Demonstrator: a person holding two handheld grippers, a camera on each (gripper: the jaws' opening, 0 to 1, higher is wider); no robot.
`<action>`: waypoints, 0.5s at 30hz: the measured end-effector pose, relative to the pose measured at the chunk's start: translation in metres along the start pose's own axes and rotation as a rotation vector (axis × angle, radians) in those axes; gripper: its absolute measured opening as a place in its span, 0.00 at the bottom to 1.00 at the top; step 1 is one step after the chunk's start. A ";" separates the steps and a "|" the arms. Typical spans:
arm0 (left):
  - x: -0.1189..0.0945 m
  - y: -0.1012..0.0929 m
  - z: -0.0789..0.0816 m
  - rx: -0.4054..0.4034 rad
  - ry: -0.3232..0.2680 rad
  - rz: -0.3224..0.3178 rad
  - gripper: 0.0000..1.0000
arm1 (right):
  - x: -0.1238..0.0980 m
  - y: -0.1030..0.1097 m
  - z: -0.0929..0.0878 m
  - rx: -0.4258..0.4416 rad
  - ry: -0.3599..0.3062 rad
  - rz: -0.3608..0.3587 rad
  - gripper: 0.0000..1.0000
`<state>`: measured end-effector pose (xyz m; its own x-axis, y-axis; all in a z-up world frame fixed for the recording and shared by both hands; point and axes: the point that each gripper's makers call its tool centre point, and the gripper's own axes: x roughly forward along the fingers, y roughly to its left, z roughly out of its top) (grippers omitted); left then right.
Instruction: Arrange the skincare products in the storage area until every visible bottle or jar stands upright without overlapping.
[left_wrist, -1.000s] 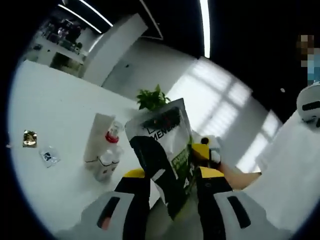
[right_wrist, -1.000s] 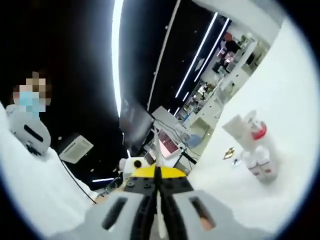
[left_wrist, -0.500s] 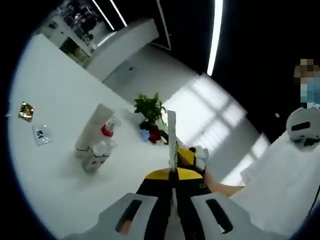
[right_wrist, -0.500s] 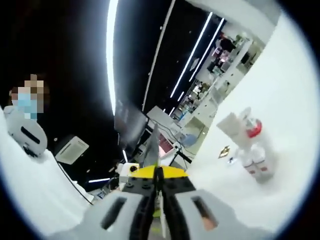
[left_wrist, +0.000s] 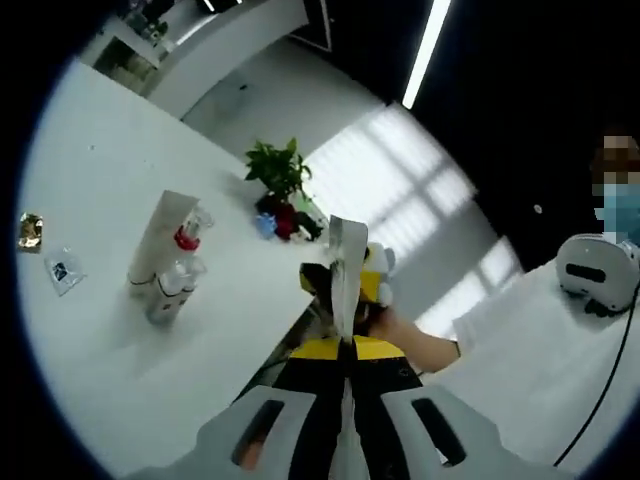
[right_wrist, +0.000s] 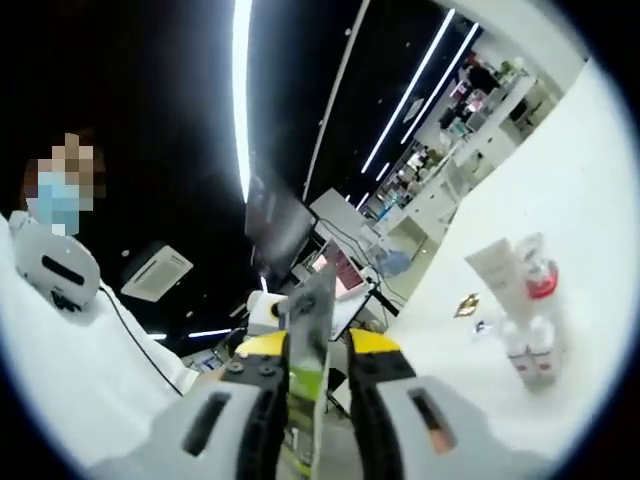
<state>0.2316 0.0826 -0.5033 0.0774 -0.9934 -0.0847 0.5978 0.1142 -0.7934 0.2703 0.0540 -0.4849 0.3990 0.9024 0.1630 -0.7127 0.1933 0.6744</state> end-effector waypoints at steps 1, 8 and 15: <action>-0.001 0.004 -0.002 -0.015 0.019 0.012 0.00 | 0.001 0.000 0.000 -0.003 -0.001 -0.006 0.13; -0.006 0.014 0.015 -0.001 -0.140 0.023 0.07 | -0.002 -0.001 0.011 0.100 -0.161 -0.007 0.01; 0.004 0.018 -0.015 0.002 -0.133 0.041 0.39 | -0.012 -0.010 0.021 0.205 -0.309 -0.026 0.01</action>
<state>0.2306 0.0803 -0.5271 0.2071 -0.9777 -0.0361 0.5937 0.1549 -0.7896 0.2852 0.0332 -0.4781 0.5930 0.7331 0.3330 -0.5824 0.1049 0.8061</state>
